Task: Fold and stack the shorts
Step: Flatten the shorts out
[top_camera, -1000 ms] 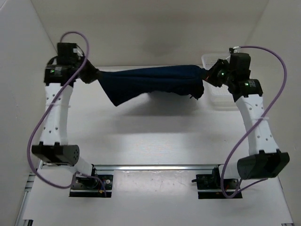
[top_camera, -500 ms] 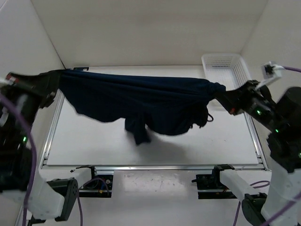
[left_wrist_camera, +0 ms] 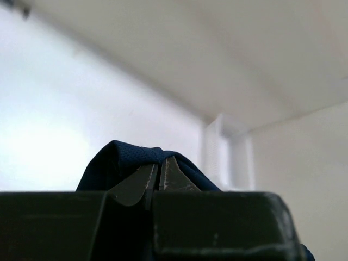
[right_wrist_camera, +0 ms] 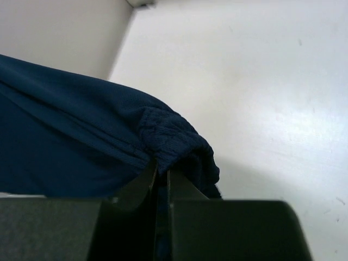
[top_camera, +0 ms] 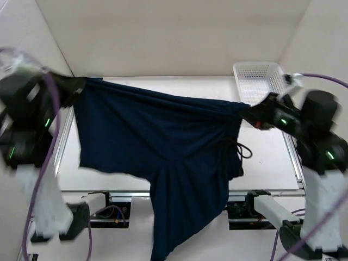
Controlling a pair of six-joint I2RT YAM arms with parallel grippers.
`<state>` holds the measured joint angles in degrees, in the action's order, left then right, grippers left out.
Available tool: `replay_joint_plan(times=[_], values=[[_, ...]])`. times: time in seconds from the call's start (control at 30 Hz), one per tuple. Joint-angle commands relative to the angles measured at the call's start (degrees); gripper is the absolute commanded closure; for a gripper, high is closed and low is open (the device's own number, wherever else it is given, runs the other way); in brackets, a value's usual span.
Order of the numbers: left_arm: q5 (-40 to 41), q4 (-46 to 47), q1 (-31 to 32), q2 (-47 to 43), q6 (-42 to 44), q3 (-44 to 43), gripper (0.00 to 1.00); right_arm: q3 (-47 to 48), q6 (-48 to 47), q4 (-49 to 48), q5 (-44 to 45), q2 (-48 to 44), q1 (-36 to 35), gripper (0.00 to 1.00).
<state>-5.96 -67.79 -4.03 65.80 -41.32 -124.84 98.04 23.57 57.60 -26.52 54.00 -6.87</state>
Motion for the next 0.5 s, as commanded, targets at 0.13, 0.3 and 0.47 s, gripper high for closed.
replay_joint_plan(times=[0.13,0.3,0.47], values=[[3.23,12.14,-0.71,25.57,5.46,13.58,0.90,-18.75,0.69,-20.48,14.13,22.48,0.90,1.00],[2.44,-1.12,-0.19,58.56,8.44,-11.69,0.57,-0.60,1.92,-18.96,20.80,48.19,-0.16,0.08],[8.05,-1.93,3.94,57.27,10.12,-9.37,0.40,-1.00,1.65,-18.84,24.58,48.40,-1.21,0.00]])
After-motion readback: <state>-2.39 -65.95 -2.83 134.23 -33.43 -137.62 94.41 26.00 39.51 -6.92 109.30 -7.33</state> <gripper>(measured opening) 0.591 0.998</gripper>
